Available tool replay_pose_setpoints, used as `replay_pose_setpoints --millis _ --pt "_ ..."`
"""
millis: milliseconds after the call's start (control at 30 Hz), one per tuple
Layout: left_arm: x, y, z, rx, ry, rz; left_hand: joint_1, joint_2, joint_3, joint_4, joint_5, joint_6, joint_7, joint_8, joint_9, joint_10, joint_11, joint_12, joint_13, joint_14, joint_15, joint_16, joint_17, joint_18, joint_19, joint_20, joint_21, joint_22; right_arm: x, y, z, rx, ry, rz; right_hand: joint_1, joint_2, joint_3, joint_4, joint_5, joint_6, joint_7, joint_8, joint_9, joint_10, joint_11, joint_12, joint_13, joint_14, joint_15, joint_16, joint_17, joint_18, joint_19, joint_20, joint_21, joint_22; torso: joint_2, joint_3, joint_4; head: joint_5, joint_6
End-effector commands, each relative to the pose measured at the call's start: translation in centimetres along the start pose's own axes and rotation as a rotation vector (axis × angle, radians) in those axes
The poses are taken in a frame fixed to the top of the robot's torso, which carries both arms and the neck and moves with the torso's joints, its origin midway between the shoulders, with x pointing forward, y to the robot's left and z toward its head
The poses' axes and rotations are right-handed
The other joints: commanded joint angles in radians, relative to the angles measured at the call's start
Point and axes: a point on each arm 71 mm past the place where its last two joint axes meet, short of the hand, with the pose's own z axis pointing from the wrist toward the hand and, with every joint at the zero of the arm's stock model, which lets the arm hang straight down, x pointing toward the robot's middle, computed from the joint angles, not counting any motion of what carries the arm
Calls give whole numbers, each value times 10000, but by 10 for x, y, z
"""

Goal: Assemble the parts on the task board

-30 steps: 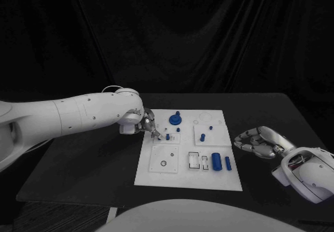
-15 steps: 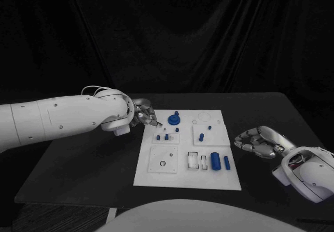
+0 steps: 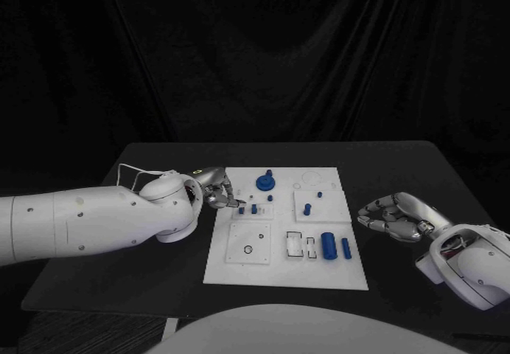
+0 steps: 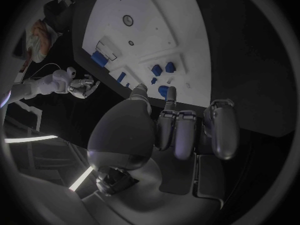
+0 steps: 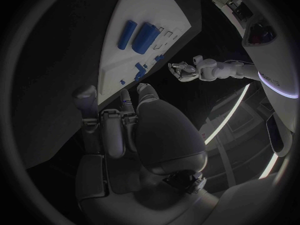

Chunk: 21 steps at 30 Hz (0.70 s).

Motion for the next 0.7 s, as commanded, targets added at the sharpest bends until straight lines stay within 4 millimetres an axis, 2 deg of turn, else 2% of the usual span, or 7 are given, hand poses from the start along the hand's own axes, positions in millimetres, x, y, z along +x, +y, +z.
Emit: replay_pose_setpoints --millis 33,67,100,133,200,333,700 --pt "0 2 -4 -253 -1332 909 -55 -356 1244 134 -1967 169 -93 274 25 411 -170 163 1977 853 -149 87 2036 -101 274 -182 67 1929 0 -1 -1 144 -66 6 76 -3 56 14 25 -15 32 44 -17 555 7 -45 299 412 -5 -26 1539 200 -61 -1 -7 916 16 -2 6 3 2" --pt "2 3 -4 -286 -1406 1073 -4 -592 1880 259 -2057 373 -175 490 112 518 -200 286 2083 882 -189 182 2120 -113 295 -180 93 1940 0 -1 -1 141 -72 -1 76 -3 56 14 25 -15 32 44 -17 555 7 -45 299 412 -5 -26 1539 200 -61 -1 -7 916 12 -2 4 2 2" --pt "4 4 -4 -305 -1445 1164 -213 -681 1869 229 -1199 412 -195 641 230 537 -240 309 2105 886 -208 194 2134 -113 298 -207 84 1940 0 -1 -2 139 -77 -6 76 -3 56 14 25 -15 32 44 -17 555 7 -45 299 412 -5 -26 1539 200 -61 -1 -7 916 11 -1 8 1 2" --pt "7 4 -5 -322 -1479 1231 -307 -681 1780 244 -797 417 -225 740 317 549 -241 323 2119 887 -224 198 2141 -114 301 -213 76 1940 0 -1 -2 135 -81 -10 76 -3 56 14 25 -15 32 44 -17 555 7 -45 299 412 -5 -26 1539 200 -61 -1 -7 916 4 0 24 -9 2" --pt "10 4 -4 -326 -1519 1284 -346 -648 1769 251 -758 443 -257 889 441 574 -269 351 2143 894 -240 217 2160 -116 311 -226 81 1944 0 -1 -2 128 -86 -15 76 -3 56 14 25 -15 32 44 -17 555 7 -45 299 412 -5 -26 1539 200 -61 -1 -7 916 1 -3 16 9 2" --pt "16 1 -3 -232 -1598 1310 -425 -655 1747 261 -788 412 -264 963 513 577 -276 354 2146 892 -250 204 2151 -116 314 -235 76 1944 1 0 -2 109 -90 -17 76 -3 56 14 25 -15 32 44 -17 555 7 -45 299 412 -5 -26 1539 200 -61 -1 -7 916 4 0 7 41 2" --pt "26 -9 5 40 -1707 1258 -492 -593 1765 255 -740 325 -269 1039 602 522 -280 291 2096 894 -255 211 2160 -115 316 -243 62 1943 0 0 -2 90 -122 -17 76 -3 56 14 25 -15 32 44 -17 555 7 -45 299 412 -5 -26 1539 200 -61 -1 -7 916 3 2 16 -5 2"
